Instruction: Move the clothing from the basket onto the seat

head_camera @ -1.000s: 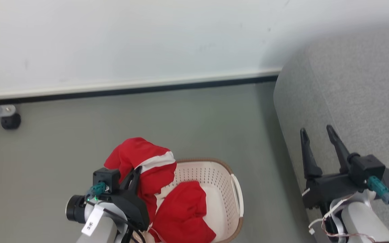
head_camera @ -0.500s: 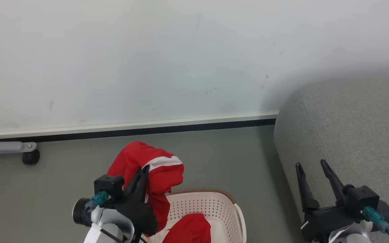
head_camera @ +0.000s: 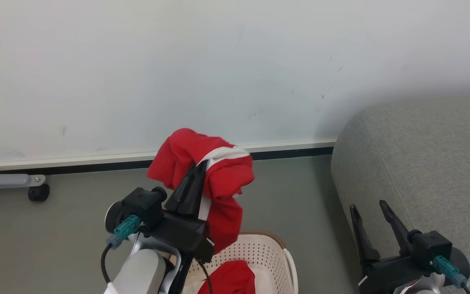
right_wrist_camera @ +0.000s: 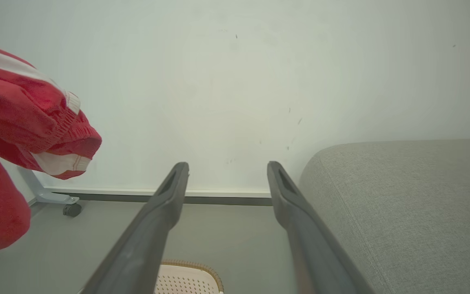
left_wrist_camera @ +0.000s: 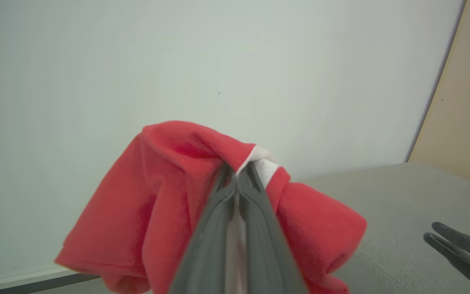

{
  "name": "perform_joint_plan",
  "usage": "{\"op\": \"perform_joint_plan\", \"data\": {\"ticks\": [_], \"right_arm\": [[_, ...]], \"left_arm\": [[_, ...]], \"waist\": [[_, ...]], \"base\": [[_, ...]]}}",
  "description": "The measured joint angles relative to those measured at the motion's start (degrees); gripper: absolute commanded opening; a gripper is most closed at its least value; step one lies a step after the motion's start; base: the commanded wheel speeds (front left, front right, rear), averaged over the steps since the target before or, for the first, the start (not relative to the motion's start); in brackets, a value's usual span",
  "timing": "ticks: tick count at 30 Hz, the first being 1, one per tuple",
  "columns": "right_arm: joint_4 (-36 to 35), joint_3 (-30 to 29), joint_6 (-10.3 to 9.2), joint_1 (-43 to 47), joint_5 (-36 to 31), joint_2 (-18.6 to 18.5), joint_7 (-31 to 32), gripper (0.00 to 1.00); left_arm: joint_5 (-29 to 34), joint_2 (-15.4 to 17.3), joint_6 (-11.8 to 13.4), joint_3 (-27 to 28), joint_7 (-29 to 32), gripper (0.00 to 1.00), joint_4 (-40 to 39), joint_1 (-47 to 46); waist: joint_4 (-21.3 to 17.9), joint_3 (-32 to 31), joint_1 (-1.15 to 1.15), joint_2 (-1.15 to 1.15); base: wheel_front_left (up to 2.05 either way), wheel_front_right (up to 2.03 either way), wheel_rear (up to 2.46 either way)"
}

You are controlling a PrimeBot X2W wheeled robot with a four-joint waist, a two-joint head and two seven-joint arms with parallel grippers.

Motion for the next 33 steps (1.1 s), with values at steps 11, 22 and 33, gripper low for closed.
{"op": "perform_joint_plan", "data": {"ticks": [11, 22, 33], "right_arm": [[-1.3, 1.9, 0.25, 1.0, 0.0, 1.1, 1.5, 1.0], [-7.9, 8.3, 4.31, 0.9, 0.4, 4.0, 3.0, 1.0], [-14.3, 16.8, 7.26, -3.6, 1.5, 5.9, 6.1, 1.0]], "left_arm": [[-1.7, 0.2, 0.5, -4.6, 0.0, 0.0, -13.2, 0.5], [-1.4, 0.3, 2.3, -4.7, 2.9, 0.0, -16.4, 1.7], [-1.4, 0.4, 3.3, -5.2, 5.2, 0.0, -16.9, 1.8]], "waist": [[-0.2, 0.3, 0.0, 0.0], [-0.3, 0.9, 0.0, 0.0], [0.0, 1.3, 0.0, 0.0]], "base": [[0.0, 0.0, 0.0], [0.0, 0.0, 0.0], [0.0, 0.0, 0.0]]}}
